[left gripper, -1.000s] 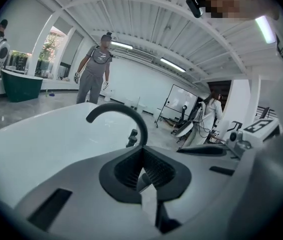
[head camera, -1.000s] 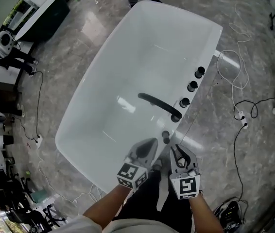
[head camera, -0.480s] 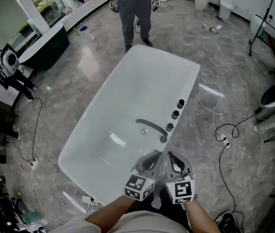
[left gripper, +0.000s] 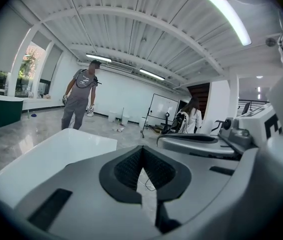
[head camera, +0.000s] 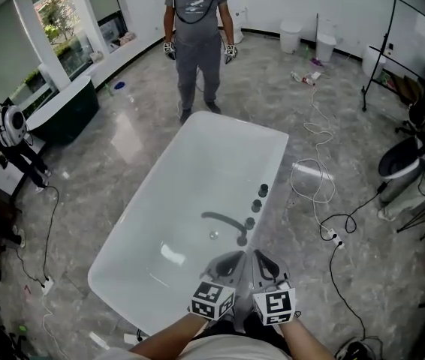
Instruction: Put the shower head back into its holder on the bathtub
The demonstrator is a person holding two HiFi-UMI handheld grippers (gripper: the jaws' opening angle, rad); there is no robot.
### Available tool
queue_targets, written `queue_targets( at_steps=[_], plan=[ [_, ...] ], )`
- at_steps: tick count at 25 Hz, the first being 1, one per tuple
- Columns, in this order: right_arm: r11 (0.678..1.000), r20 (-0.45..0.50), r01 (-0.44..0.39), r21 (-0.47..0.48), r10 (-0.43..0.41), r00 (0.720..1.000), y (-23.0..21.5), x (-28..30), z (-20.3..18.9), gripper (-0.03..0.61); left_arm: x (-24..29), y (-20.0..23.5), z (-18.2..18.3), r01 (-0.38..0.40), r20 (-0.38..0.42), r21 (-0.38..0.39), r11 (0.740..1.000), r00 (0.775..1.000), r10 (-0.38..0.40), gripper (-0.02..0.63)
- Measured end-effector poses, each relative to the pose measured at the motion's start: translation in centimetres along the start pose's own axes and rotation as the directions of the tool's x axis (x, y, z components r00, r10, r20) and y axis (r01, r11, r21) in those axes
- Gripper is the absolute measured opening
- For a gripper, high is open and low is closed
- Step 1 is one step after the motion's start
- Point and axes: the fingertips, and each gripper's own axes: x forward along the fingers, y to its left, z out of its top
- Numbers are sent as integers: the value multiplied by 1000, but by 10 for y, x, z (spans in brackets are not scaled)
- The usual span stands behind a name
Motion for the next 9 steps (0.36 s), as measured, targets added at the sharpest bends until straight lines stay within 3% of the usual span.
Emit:
queue_targets(
  at_steps=[9],
  plan=[
    [1000, 22, 9, 1, -9, 1000, -2, -7, 11, 12, 5, -13, 4, 19, 4, 15, 1000, 1000, -19, 5]
  ],
)
